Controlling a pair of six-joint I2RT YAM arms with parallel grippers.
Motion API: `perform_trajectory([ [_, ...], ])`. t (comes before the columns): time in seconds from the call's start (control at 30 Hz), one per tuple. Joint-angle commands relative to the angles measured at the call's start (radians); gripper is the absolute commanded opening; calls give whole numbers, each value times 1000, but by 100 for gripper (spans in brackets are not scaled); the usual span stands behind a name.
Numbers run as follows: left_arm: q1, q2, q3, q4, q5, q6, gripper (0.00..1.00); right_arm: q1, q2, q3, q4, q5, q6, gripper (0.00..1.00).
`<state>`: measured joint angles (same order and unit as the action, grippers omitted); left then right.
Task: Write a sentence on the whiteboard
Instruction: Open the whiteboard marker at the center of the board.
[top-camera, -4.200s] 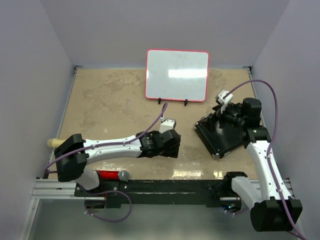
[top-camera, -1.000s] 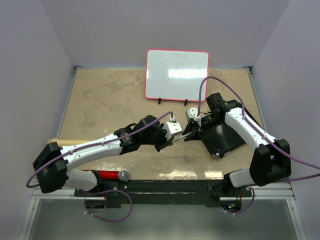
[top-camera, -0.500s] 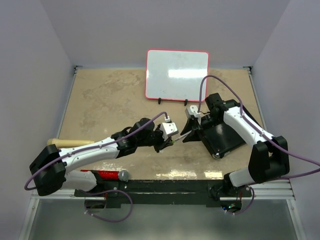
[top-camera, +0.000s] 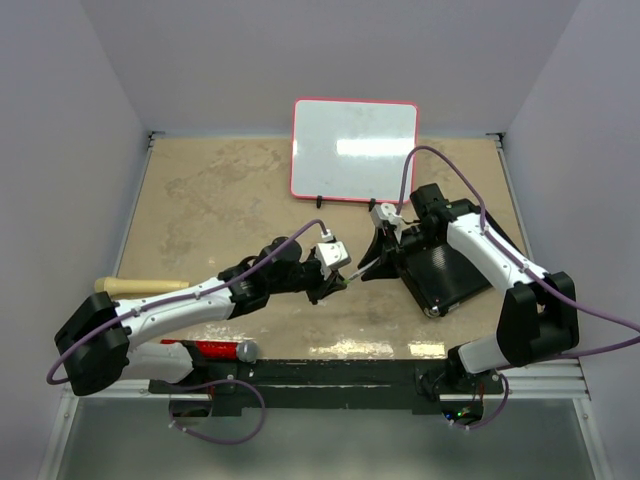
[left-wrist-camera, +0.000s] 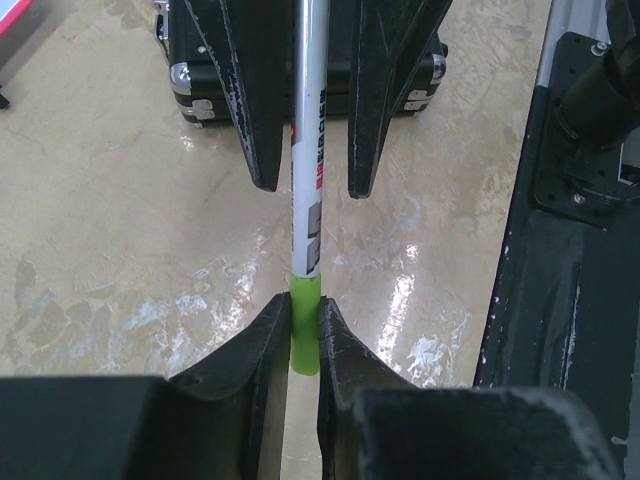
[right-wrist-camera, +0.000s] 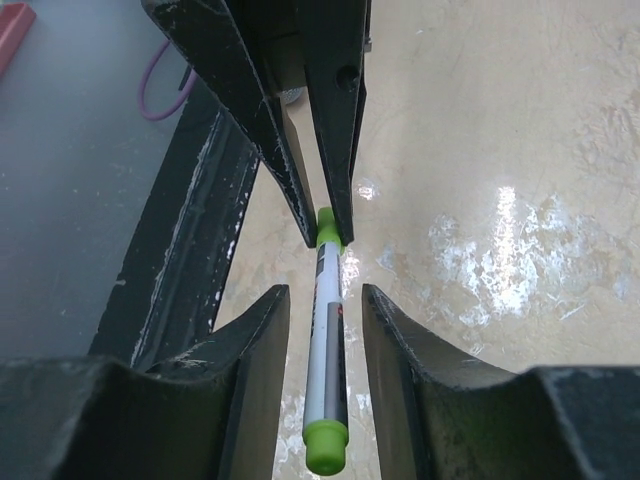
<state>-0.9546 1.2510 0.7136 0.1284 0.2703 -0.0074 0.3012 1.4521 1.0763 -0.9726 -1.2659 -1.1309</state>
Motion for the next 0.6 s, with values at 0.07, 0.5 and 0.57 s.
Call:
perform_trajectory([
  [0.07, 10, -10, -16, 100, 27, -32, 0, 4, 10, -1, 26, -58, 42, 37],
  [0.5, 16, -5, -23, 109, 40, -31, 0, 4, 16, 2, 18, -76, 48, 27],
  [0.57, 17, -2, -25, 109, 41, -32, 0, 4, 14, 4, 17, -82, 48, 32],
])
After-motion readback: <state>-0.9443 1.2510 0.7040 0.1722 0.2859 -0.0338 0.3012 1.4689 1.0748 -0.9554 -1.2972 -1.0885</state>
